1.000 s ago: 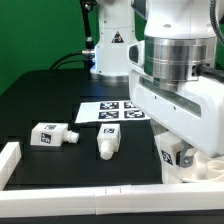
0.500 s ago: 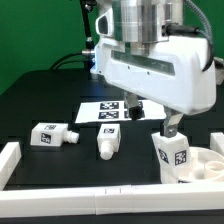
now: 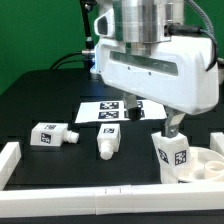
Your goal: Assemble stool
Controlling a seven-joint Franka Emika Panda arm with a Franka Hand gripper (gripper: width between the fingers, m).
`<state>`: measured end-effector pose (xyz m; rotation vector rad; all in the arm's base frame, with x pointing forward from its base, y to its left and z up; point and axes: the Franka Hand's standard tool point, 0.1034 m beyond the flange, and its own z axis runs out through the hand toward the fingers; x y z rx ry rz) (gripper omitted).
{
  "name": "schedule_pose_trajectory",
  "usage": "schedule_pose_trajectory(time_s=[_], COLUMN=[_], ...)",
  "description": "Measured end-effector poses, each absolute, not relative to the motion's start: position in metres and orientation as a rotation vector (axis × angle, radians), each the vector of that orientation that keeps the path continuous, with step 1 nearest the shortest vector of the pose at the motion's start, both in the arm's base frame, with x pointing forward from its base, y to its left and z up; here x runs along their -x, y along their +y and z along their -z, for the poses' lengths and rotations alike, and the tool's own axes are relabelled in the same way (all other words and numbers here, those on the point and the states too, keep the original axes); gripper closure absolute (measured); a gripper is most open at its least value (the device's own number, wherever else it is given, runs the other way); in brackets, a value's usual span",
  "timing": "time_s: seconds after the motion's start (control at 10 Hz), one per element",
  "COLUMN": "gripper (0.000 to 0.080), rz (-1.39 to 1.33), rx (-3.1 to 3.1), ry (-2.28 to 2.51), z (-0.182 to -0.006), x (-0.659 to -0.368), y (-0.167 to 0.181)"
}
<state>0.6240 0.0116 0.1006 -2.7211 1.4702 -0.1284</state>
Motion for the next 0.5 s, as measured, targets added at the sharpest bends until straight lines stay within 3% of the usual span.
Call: schedule_pose_trajectory(time_s=[0.2, 0.5], gripper=[0.015, 0.015], rz=[0.089, 0.102], rx=[2.777, 2.919], ry=[1.305, 1.028], z=[-0.1, -0.096], x=[-0.597, -0.586], y=[-0.012, -0.001])
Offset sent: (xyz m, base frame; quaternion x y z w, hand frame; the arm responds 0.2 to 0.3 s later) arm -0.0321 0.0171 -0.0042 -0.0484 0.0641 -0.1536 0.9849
